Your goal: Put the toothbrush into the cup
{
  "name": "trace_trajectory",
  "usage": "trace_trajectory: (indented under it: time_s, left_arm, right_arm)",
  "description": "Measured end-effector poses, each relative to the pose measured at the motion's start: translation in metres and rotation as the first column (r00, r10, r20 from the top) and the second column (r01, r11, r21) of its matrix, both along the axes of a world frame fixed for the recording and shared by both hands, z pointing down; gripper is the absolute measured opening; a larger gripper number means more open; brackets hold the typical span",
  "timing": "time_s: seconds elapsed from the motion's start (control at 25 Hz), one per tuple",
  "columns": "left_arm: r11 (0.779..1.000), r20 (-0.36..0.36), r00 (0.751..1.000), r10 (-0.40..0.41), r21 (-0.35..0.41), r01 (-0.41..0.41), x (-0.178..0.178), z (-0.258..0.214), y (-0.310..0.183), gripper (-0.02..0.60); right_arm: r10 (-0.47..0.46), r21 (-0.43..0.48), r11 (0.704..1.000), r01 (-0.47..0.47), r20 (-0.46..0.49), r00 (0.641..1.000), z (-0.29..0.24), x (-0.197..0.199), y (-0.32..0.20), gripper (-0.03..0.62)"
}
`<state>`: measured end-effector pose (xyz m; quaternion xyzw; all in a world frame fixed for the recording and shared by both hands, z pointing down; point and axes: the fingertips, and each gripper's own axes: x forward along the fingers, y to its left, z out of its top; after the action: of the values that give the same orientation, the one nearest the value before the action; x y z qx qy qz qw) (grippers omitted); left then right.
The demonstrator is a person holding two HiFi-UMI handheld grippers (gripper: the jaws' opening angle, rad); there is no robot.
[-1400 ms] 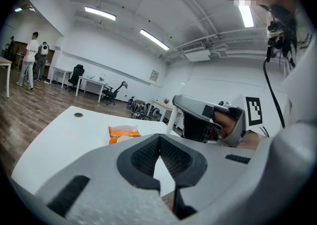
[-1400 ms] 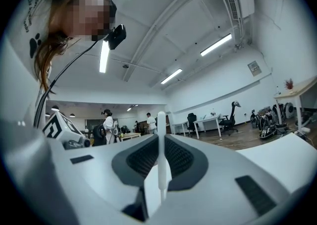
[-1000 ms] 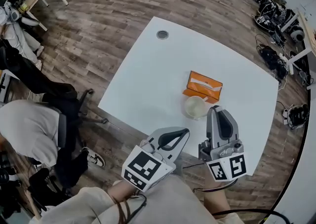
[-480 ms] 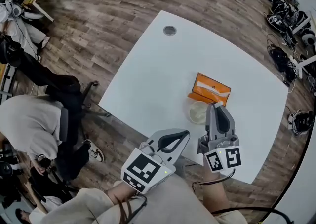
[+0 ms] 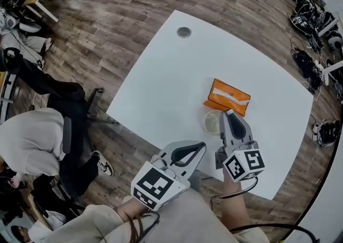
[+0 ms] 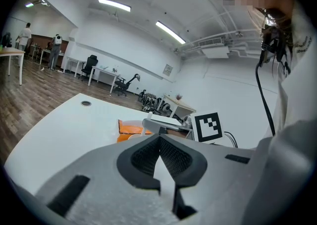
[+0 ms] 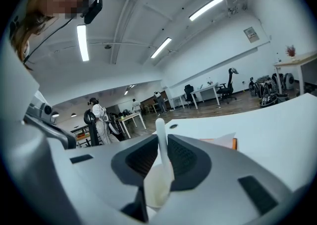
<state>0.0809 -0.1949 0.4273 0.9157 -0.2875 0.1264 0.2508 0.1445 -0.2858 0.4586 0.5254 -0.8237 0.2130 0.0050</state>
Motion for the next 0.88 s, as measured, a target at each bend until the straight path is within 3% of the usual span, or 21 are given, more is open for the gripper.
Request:
trace_trajectory:
  time_s: [0.4, 0.88]
  left_arm:
    - [1.000, -0.006, 1.000, -0.003, 0.009, 0.003, -0.004, -0.002, 0.001, 0.008]
    - [0.999, -0.008, 1.000, 0.006, 0.034, -0.006, -0.007, -0.011, 0.007, 0.008]
  right_arm:
    - [0.066, 0.037, 0.997, -0.066, -0.010, 0.998, -0.016, 0.015, -0.005, 0.049]
    - [0.053, 0.067, 0.996, -0.052, -0.013, 0.998, -0.032, 0.005, 0.000, 0.044]
